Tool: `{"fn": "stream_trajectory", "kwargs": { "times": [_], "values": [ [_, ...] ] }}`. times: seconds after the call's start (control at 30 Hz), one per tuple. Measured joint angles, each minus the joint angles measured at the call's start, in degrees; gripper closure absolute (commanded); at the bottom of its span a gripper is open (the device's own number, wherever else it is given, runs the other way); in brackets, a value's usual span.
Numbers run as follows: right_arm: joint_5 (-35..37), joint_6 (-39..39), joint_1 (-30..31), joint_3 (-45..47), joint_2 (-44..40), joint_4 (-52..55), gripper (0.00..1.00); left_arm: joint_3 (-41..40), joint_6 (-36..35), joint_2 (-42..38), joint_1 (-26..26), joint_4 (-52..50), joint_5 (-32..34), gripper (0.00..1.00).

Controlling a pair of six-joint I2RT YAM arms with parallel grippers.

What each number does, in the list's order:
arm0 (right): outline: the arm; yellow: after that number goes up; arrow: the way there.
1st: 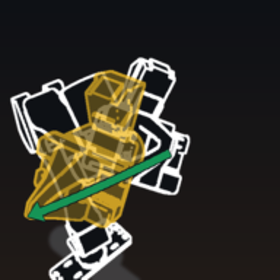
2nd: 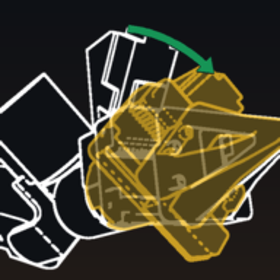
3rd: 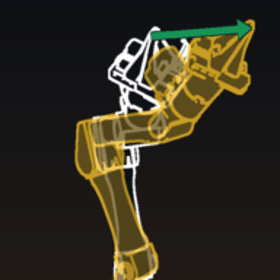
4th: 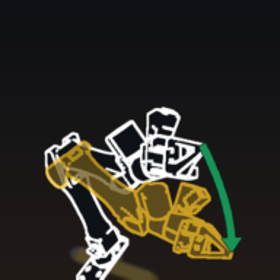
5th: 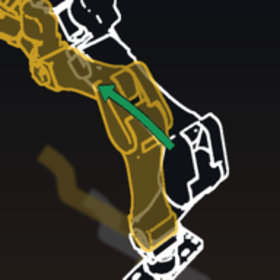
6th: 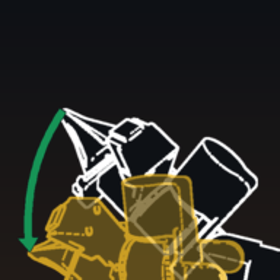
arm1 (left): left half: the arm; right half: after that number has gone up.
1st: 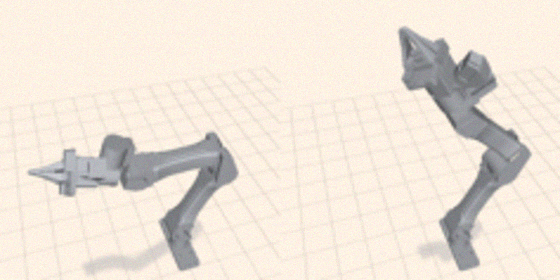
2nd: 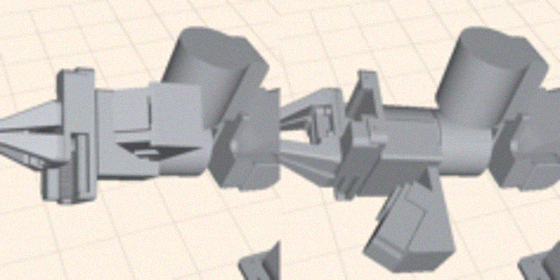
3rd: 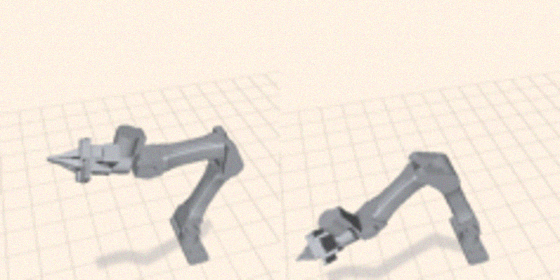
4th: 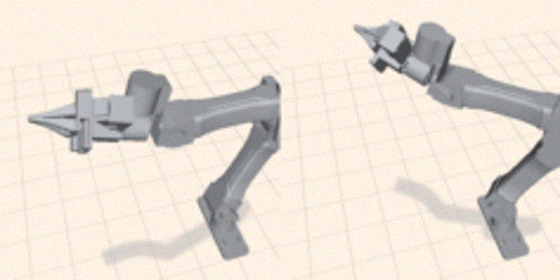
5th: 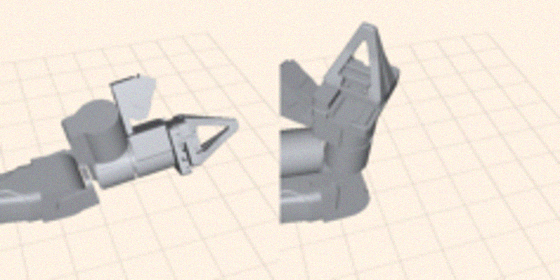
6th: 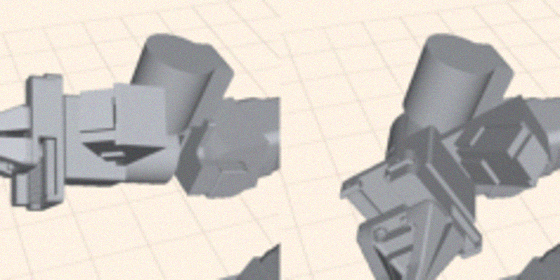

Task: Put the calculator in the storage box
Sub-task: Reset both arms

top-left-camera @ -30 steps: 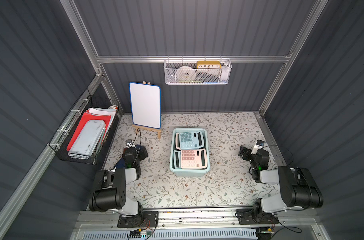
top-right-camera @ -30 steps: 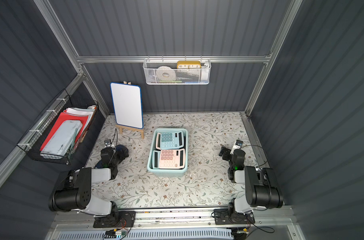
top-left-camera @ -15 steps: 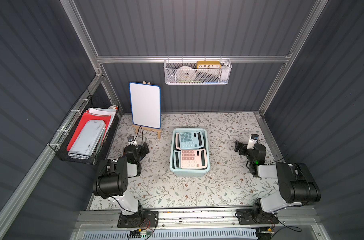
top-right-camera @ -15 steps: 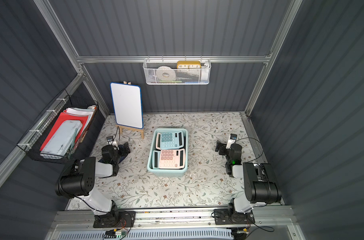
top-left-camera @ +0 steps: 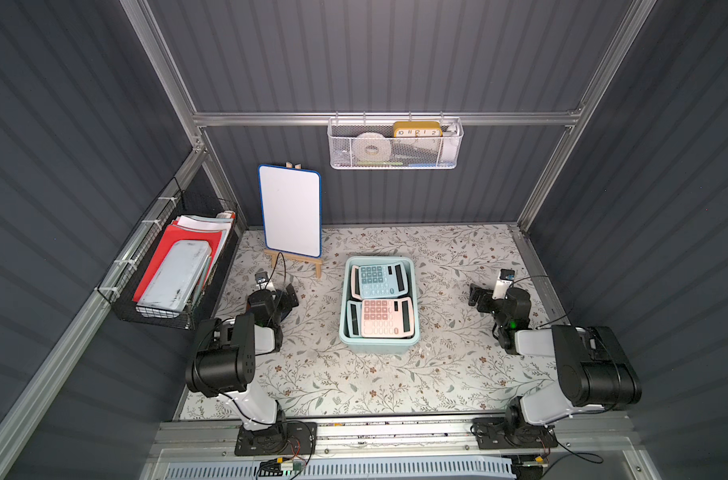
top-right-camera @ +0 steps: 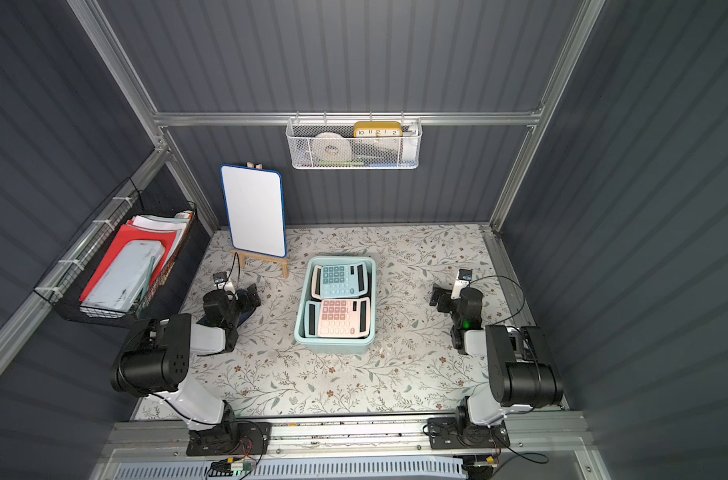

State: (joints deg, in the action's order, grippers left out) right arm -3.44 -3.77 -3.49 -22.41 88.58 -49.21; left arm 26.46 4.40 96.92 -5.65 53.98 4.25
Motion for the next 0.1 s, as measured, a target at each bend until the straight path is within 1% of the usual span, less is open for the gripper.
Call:
{"fn": "stream_trajectory", "kwargs": {
  "times": [0.1],
  "values": [
    [0.0, 0.0, 0.0, 0.0, 0.0, 0.0, 0.01, 0.0, 0.0, 0.0, 0.0, 0.0, 0.0, 0.01]
  ]
}}
